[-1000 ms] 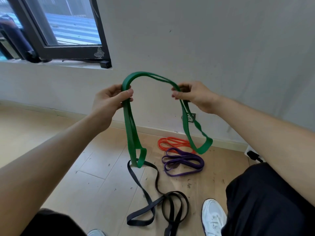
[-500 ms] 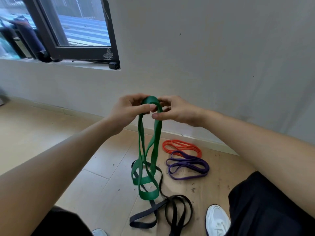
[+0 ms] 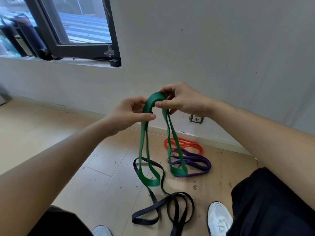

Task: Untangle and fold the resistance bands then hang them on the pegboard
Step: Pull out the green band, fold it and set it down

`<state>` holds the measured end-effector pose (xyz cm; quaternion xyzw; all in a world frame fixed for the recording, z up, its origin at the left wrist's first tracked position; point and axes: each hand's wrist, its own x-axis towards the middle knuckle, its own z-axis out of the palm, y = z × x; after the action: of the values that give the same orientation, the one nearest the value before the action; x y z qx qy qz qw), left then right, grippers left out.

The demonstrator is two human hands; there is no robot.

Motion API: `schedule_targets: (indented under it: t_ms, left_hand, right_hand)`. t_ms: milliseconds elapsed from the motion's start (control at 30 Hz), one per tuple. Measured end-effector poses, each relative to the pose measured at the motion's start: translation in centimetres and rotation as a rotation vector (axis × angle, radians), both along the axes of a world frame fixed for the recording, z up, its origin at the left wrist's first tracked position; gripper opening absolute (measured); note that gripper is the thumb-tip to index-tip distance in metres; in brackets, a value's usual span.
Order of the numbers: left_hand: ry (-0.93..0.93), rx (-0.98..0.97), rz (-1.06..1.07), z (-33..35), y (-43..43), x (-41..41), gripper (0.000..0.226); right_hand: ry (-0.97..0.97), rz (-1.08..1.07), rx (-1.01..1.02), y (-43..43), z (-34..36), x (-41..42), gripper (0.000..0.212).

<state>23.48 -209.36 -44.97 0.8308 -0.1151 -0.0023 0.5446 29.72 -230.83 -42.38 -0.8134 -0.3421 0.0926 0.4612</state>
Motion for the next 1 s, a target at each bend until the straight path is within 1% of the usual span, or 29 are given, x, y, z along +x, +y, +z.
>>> schedule_targets:
  t_ms: [133, 200, 333, 467, 633, 767, 867, 1000]
  left_hand:
    - [0.023, 0.085, -0.02, -1.3, -0.5, 0.0, 0.039]
    - [0.008, 0.089, -0.009, -1.6, -0.5, 0.2, 0.035]
    - [-0.031, -0.072, 0.038, -1.0, -0.6, 0.4, 0.032]
    - [-0.073, -0.138, 0.032, -0.4, -1.4, 0.5, 0.03]
    - [-0.087, -0.128, 0.014, -0.5, -1.8, 0.5, 0.03]
    - [-0.048, -0.089, -0.01, -0.5, -1.5, 0.3, 0.029]
    - [-0.004, -0.071, -0.023, -0.8, -1.8, 0.0, 0.039]
    - [0.055, -0.038, -0.073, -1.7, -3.0, -0.3, 0.066]
  right_hand:
    - [-0.011, -0.041, 0.085, -0.6, 0.4, 0.0, 0.031]
    - [-0.005, -0.069, 0.147, -1.1, 0.8, 0.2, 0.03]
    - [0.01, -0.104, 0.208, -2.4, 1.4, 0.5, 0.028]
    - [-0.01, -0.107, 0.152, -2.9, 1.6, 0.6, 0.029]
    - [-0.078, -0.043, 0.047, -2.2, 1.7, -0.4, 0.041]
    - [-0.041, -0.034, 0.068, -2.4, 1.9, -0.4, 0.042]
    - [-0.045, -0.014, 0.12, -2.0, 2.0, -0.6, 0.039]
    - [-0.047, 0.012, 0.231, -1.6, 2.5, -0.9, 0.035]
